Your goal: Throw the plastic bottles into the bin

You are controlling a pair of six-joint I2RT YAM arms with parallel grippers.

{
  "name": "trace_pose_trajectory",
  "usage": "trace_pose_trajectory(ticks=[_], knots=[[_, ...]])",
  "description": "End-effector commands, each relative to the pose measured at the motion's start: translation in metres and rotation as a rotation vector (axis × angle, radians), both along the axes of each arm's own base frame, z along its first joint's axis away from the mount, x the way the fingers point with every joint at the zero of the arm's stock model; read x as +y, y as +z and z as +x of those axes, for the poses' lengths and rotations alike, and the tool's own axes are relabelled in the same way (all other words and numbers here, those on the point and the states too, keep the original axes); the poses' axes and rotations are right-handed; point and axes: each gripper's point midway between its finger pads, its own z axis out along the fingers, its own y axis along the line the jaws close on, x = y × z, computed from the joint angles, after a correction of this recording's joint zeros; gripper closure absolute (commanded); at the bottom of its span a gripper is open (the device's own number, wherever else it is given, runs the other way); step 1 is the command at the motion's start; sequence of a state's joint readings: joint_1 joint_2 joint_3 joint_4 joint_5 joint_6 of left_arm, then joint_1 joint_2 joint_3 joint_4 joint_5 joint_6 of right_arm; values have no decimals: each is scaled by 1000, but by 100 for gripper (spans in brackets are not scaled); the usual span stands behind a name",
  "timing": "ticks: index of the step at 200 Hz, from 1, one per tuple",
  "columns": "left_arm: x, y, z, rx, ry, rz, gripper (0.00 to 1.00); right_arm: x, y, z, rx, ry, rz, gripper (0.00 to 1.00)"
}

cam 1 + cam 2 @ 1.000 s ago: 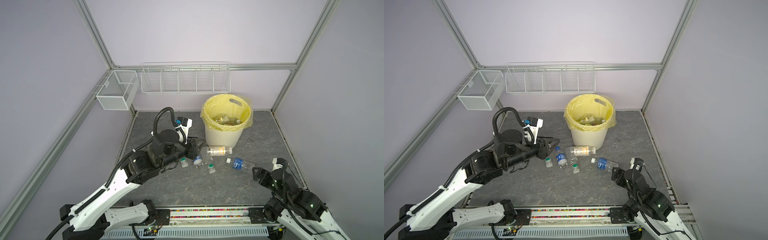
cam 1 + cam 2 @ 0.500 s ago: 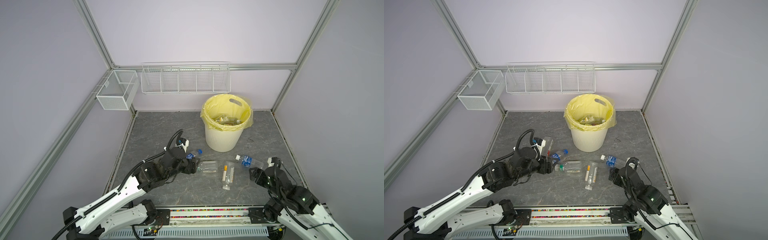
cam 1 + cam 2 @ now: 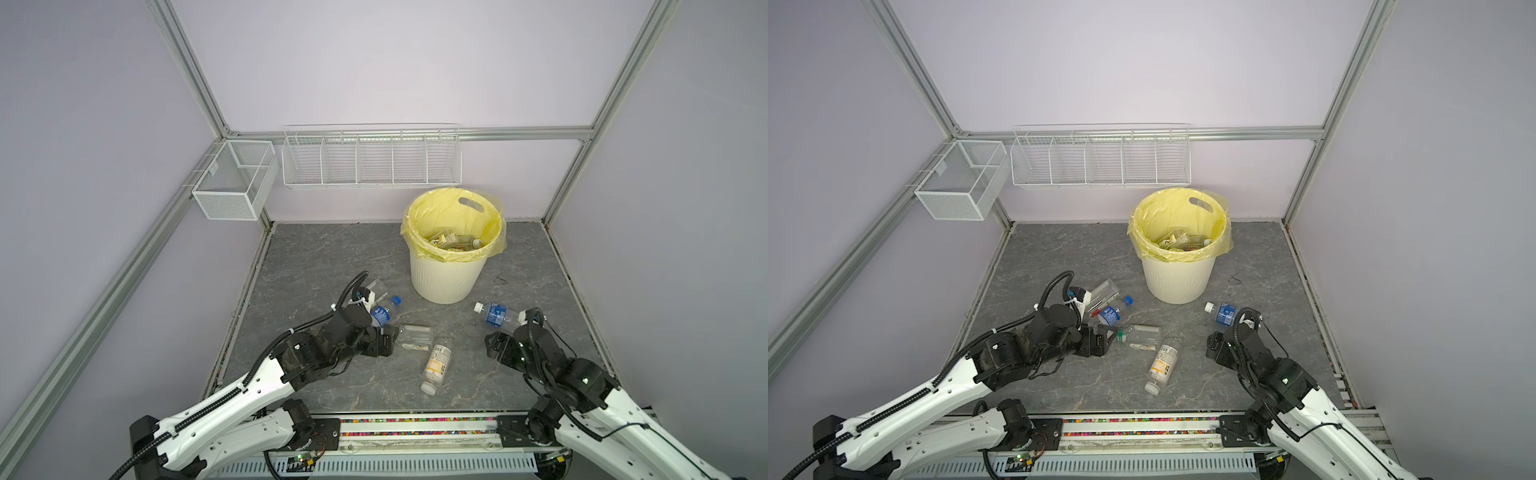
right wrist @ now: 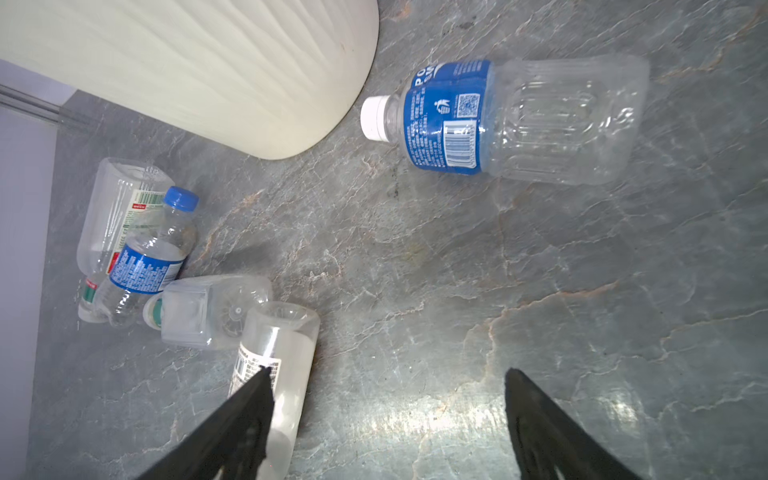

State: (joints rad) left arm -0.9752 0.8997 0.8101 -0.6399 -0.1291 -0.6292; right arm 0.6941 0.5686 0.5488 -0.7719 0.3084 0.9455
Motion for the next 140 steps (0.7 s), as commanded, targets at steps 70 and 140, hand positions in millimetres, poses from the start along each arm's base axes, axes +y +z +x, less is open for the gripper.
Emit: trace_pose_trajectory(ticks=[70, 140], knots=[[-33, -41, -31, 162, -79, -116, 0, 1, 0, 6, 1, -24, -25, 12], [-91, -63, -57, 199, -192, -7, 0, -11, -5, -5, -5, -45, -21, 12]])
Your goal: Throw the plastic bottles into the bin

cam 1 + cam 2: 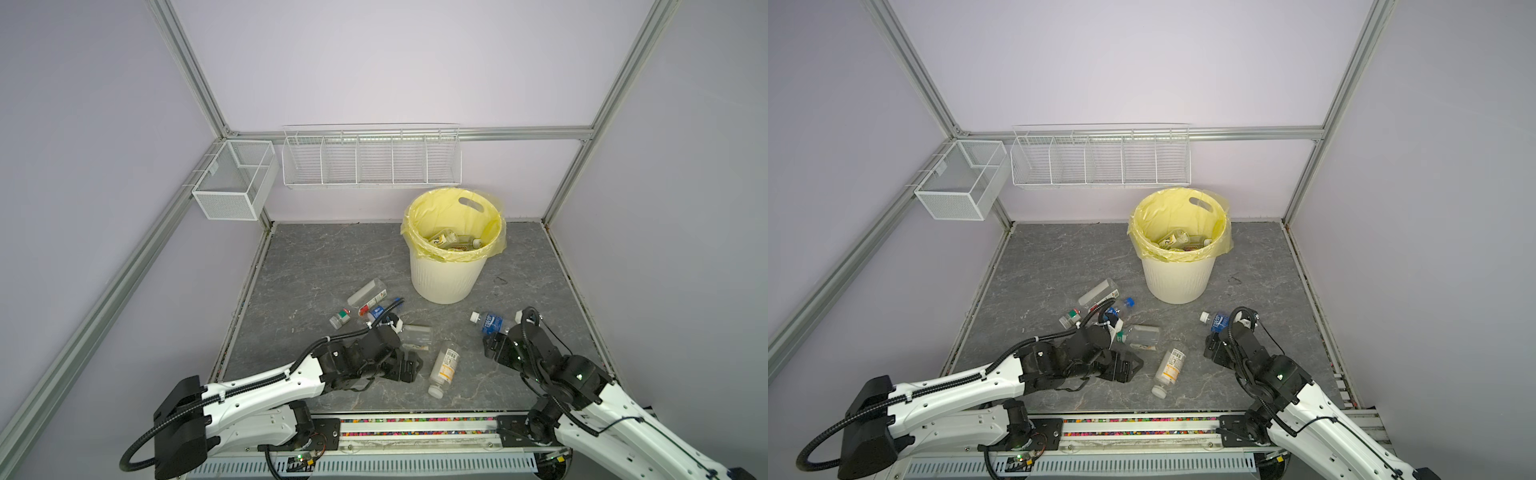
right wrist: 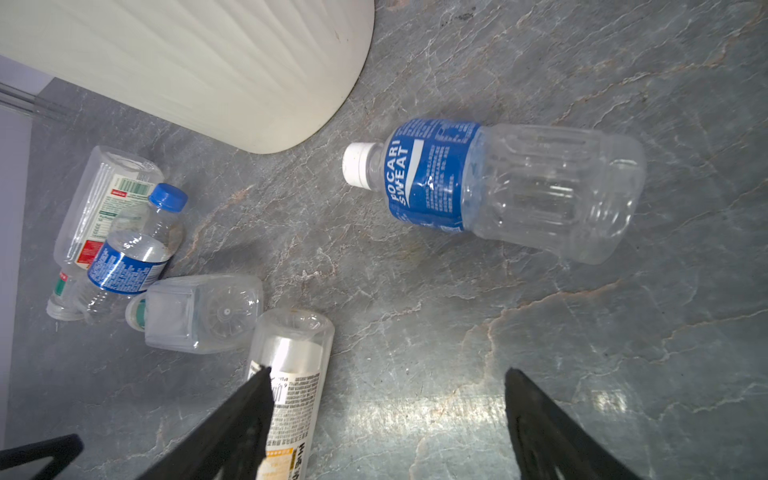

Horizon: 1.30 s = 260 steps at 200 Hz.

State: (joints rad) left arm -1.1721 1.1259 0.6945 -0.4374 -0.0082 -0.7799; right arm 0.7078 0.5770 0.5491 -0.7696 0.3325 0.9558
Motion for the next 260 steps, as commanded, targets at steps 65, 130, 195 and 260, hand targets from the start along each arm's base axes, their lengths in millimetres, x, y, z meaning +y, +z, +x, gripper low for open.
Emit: trace_pose_trajectory(ticks=[65, 130, 195, 260], knots=[[-72, -1, -8, 19, -93, 57, 0, -39, 0, -23, -65, -92, 8, 12], [-85, -41, -11, 1, -172, 235, 3, -53, -1, -34, -122, -136, 70, 12], [-92, -70, -13, -12, -205, 353, 16, -53, 0, -34, -110, -134, 51, 12], [-100, -68, -12, -21, -217, 337, 36, -54, 1, -34, -113, -138, 50, 12]])
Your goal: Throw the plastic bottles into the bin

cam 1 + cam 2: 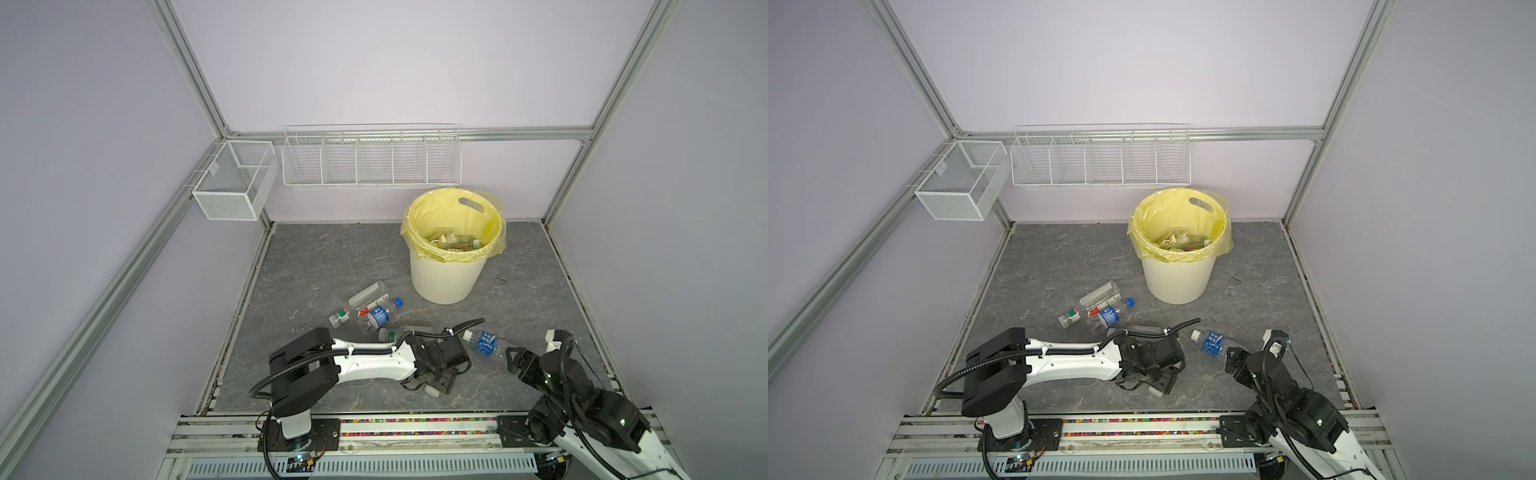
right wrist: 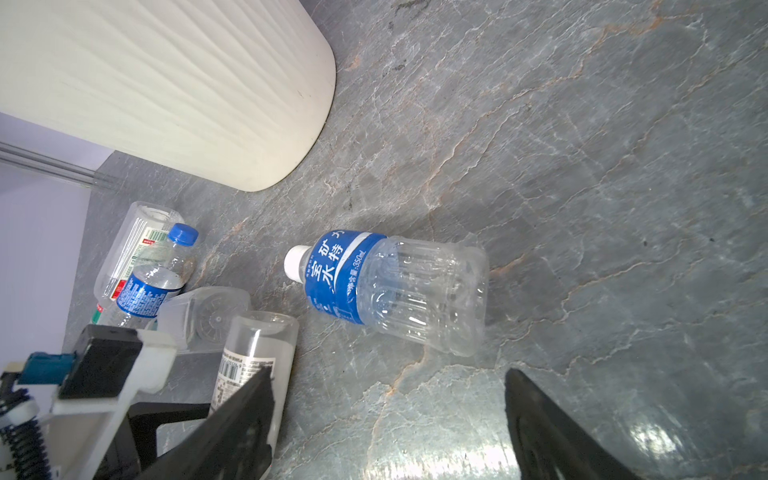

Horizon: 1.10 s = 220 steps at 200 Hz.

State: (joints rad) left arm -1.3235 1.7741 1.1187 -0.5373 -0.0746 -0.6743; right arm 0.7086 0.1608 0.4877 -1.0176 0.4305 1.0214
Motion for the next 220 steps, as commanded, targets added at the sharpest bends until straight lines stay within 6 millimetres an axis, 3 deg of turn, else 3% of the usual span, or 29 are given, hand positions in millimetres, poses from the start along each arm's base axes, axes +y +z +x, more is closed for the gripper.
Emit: trace_pose_trajectory(ticks=[1, 39, 107, 166, 220], knots=[[-8, 7, 1, -15, -15, -13, 36, -4, -1, 0, 4, -27, -9, 12], [-13, 23, -2, -4, -27, -63, 42, -5, -1, 0, 5, -31, -13, 12], [-13, 86, 0, -75, -53, -232, 45, -6, 2, 1, -2, -35, -11, 12], [17, 131, 17, -215, 29, -308, 46, -7, 1, 0, 3, -43, -7, 12], [66, 154, 43, -326, 151, -289, 46, -5, 0, 0, 20, -37, -19, 12]])
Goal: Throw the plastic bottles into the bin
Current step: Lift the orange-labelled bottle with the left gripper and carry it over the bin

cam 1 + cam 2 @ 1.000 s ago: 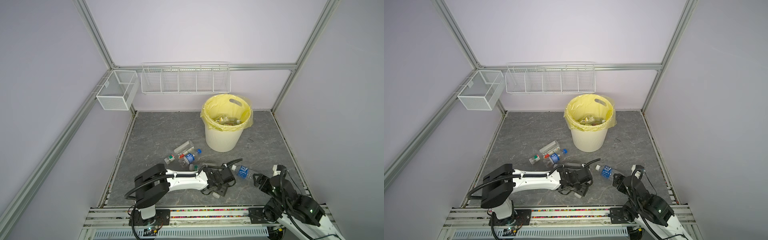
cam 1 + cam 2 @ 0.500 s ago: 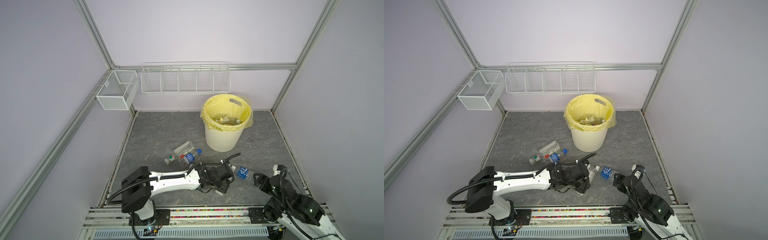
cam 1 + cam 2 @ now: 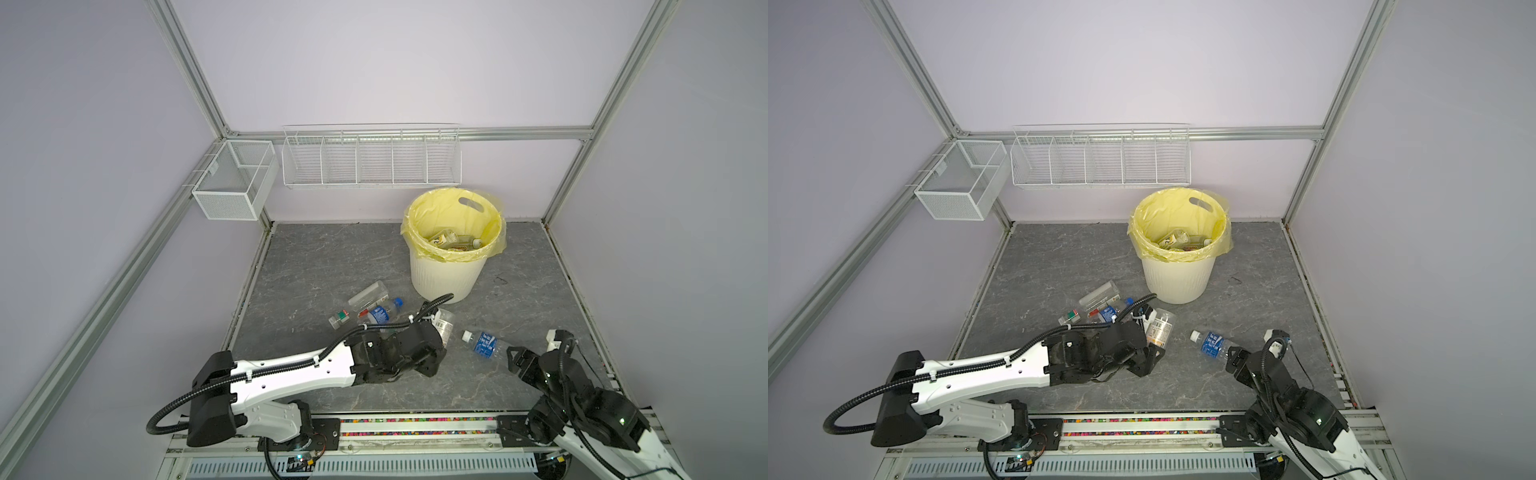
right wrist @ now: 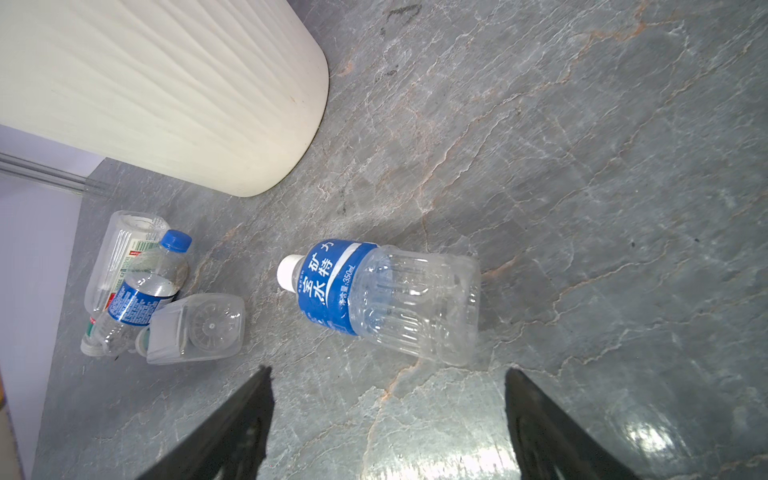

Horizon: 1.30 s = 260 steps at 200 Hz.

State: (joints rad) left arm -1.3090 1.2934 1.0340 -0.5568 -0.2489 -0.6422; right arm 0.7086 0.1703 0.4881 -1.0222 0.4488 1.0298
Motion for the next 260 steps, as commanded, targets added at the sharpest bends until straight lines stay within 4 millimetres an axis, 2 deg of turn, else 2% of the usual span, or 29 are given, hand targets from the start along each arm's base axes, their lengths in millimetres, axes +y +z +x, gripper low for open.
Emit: trace_pose_trajectory(ticks=[1, 43, 77, 95, 116, 153, 225, 260], knots=[[29, 10, 17, -60, 85, 17, 46, -2, 1, 0, 17, -18, -7, 12], [66, 14, 36, -33, 171, -25, 47, 7, -5, 3, 65, 5, -26, 12], [92, 18, 43, -74, 220, -8, 47, 16, -11, 5, 108, 33, -38, 12], [102, 21, 48, -73, 263, -17, 48, 24, -9, 12, 102, 45, -27, 12], [105, 28, 49, -69, 270, -51, 49, 28, -9, 14, 115, 53, -30, 12], [106, 59, 51, -111, 265, -98, 49, 33, -7, 18, 120, 61, -34, 12], [116, 143, 53, -234, 273, -244, 48, 31, -7, 17, 117, 59, -32, 12], [126, 156, 55, -281, 296, -256, 48, 30, -6, 17, 111, 55, -34, 12]])
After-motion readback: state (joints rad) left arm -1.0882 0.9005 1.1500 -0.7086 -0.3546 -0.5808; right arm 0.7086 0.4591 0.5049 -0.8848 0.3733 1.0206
